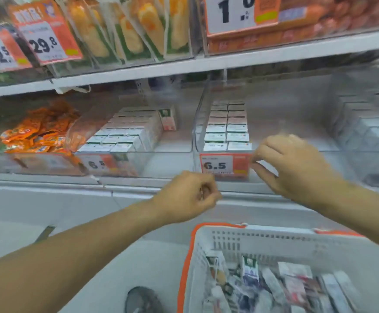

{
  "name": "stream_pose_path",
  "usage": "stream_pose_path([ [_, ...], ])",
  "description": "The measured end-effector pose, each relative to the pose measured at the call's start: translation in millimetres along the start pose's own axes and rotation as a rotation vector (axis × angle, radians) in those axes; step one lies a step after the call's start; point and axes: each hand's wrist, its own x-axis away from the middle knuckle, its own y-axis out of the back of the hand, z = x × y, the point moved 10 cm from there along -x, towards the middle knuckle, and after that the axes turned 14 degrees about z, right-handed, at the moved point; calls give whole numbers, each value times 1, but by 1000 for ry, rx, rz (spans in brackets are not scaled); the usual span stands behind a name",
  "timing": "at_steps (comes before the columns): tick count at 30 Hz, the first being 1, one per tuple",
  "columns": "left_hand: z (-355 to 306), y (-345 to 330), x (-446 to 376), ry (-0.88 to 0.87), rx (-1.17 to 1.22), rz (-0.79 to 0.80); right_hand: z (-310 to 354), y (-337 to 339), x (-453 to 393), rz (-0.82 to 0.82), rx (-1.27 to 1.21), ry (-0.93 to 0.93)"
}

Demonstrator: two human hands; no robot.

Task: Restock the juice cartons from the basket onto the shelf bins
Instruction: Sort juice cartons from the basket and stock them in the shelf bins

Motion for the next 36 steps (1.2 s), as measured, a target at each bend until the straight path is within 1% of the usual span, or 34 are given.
stream_pose_path([
  [1,-7,-30,0,-19,-25,114,5,-2,7,46,-44,9],
  [2,-11,-57,1,-30,-32,194,8,-8,13,125,-114,-3],
  [4,-8,-105,0,-20,24,306,9,-36,31,342,-240,-70],
  [6,4,-154,-1,32,110,391,11,-78,60,595,-269,-120],
  [8,19,-203,3,101,203,472,7,-118,96,797,-290,-194],
  [11,42,-261,16,210,275,510,6,-173,159,1032,-366,-332],
  [13,60,-298,28,307,284,575,7,-206,199,1118,-426,-440],
  [17,78,-351,46,438,269,668,9,-262,271,1189,-539,-650],
  [19,80,-364,46,456,179,680,9,-281,304,1173,-591,-755],
  [21,84,-368,41,487,119,667,6,-293,331,1145,-605,-862],
  [24,97,-366,38,586,45,640,1,-305,351,1105,-592,-950],
  [26,104,-365,40,625,-12,666,0,-313,354,1083,-647,-1020],
  [29,109,-363,39,634,-5,681,1,-324,360,1016,-787,-1185],
  [31,111,-359,37,643,29,689,1,-325,361,996,-780,-1221],
  [34,114,-357,37,670,129,699,1,-325,359,983,-759,-1229],
  [36,114,-360,43,690,114,760,0,-323,356,970,-779,-1222],
])
